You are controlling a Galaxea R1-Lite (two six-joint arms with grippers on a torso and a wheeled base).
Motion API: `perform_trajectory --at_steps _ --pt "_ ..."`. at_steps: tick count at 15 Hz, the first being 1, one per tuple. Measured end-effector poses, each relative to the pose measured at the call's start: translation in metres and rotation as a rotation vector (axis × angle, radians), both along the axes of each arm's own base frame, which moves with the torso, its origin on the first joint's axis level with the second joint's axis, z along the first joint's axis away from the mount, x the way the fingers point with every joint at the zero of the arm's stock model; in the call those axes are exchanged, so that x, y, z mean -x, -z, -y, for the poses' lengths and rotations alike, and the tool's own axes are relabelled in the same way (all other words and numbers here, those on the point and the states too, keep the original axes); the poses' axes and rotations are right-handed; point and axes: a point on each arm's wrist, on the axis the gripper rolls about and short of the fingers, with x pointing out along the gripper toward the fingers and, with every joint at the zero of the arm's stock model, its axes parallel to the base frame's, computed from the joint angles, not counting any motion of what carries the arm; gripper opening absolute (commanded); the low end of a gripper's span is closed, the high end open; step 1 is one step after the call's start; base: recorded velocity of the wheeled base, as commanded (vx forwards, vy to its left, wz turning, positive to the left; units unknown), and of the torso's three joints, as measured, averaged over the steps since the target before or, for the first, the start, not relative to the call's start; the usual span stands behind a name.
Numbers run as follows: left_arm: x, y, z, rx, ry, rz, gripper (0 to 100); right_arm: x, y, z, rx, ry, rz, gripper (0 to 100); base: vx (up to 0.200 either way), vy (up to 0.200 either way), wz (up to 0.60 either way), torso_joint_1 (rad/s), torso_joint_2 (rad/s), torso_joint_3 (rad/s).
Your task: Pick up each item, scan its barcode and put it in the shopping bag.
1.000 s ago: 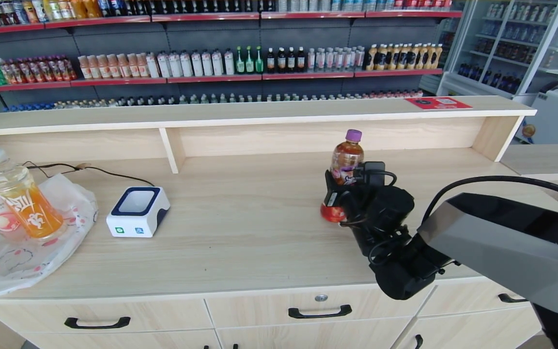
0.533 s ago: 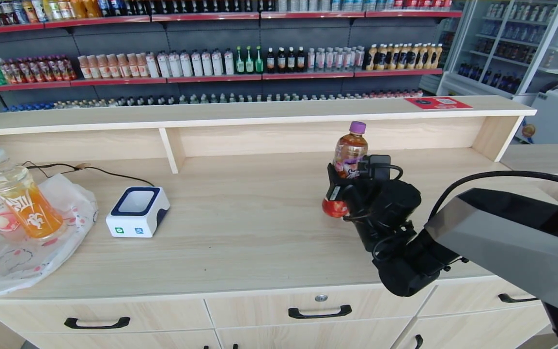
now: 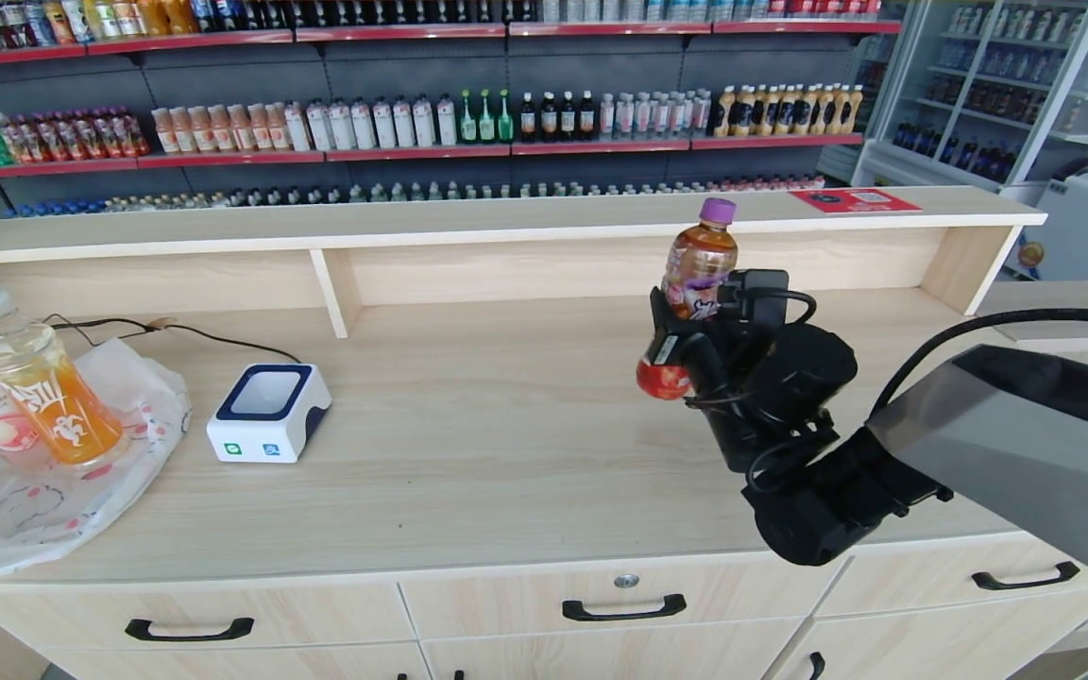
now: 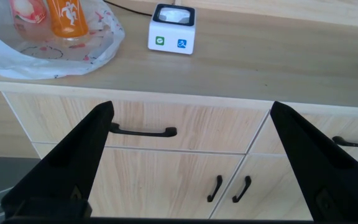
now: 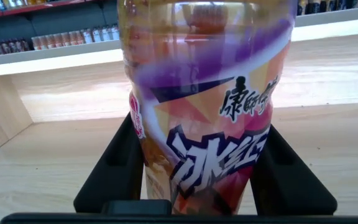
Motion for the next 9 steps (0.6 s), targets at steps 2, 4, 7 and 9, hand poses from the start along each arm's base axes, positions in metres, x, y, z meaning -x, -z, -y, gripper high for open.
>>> perform_trajectory --at_steps 2,4,7,9 --pt "0.000 0.000 0.000 0.000 0.000 0.000 100 0.008 -0.010 0.004 0.008 0.005 0.012 0 0.000 0.000 0.00 0.000 0.00 0.000" --pt "0.000 0.000 0.000 0.000 0.000 0.000 100 0.016 -0.018 0.007 0.011 0.004 0.016 0 0.000 0.000 0.00 0.000 0.00 0.000" --pt "0.000 0.000 0.000 0.000 0.000 0.000 100 0.035 -0.028 0.018 0.023 0.007 0.008 0 0.000 0.000 0.00 0.000 0.00 0.000" --pt "0.000 0.000 0.000 0.000 0.000 0.000 100 0.047 -0.035 0.024 0.032 0.008 0.005 0 0.000 0.000 0.00 0.000 0.00 0.000"
